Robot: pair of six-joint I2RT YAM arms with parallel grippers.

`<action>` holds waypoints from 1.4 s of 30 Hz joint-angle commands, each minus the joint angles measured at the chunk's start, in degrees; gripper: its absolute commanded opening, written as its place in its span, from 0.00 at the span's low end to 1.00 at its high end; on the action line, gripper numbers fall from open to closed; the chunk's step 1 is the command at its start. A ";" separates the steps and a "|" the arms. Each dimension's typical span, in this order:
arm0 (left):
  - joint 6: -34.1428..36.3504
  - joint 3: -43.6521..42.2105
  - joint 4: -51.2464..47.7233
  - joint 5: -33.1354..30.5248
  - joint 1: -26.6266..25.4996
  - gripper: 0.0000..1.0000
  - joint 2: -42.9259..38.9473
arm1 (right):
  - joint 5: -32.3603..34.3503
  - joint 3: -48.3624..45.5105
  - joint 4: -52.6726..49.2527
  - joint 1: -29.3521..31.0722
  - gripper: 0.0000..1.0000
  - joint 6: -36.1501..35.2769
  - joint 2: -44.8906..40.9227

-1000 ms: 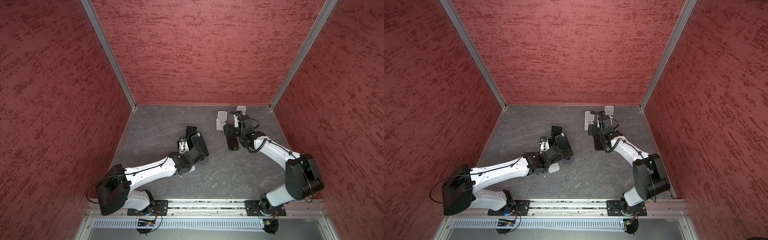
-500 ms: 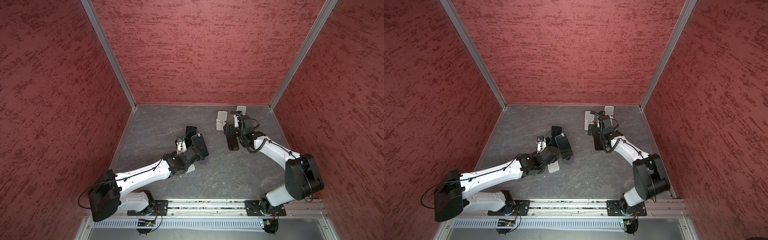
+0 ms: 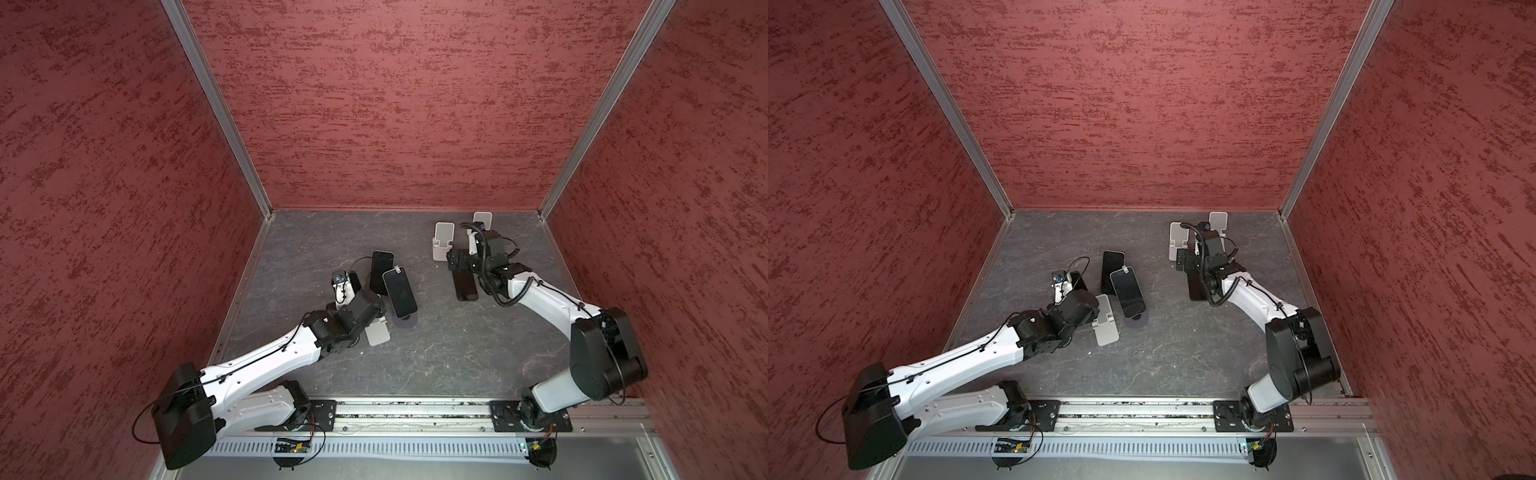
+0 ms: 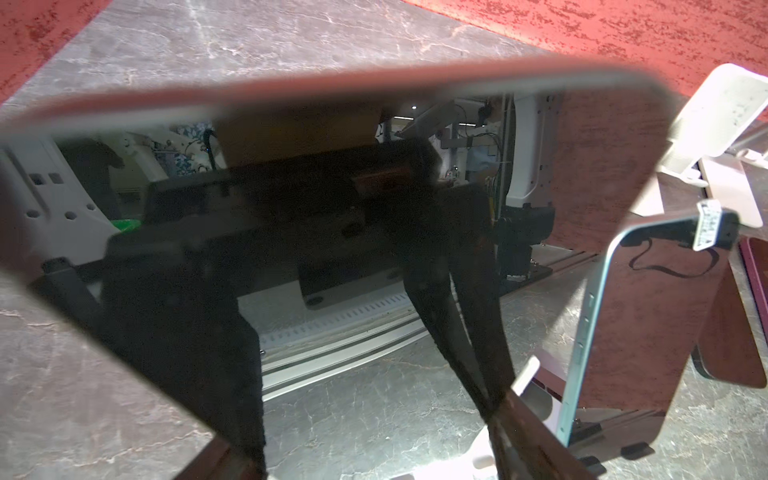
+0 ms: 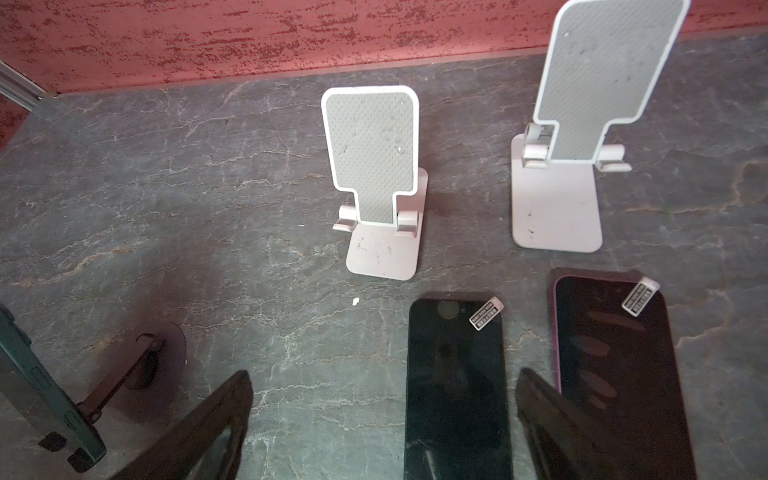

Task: Remove the phone from the phone stand

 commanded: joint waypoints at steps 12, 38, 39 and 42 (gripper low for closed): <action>2.25 -0.53 -2.91 1.71 4.83 0.62 -3.52 | -1.33 0.65 -0.05 -0.24 0.99 0.19 -1.03; 7.42 -2.20 -3.31 10.48 17.33 0.62 -8.27 | -1.78 0.56 -1.52 -0.24 0.99 0.64 -6.45; 7.73 -2.06 -3.29 10.70 17.71 0.62 -8.14 | -1.74 0.56 -1.62 -0.24 0.99 0.64 -6.72; 8.65 -1.73 -2.97 12.06 19.11 0.63 -7.45 | -1.77 0.68 -1.80 -0.24 0.99 0.64 -7.51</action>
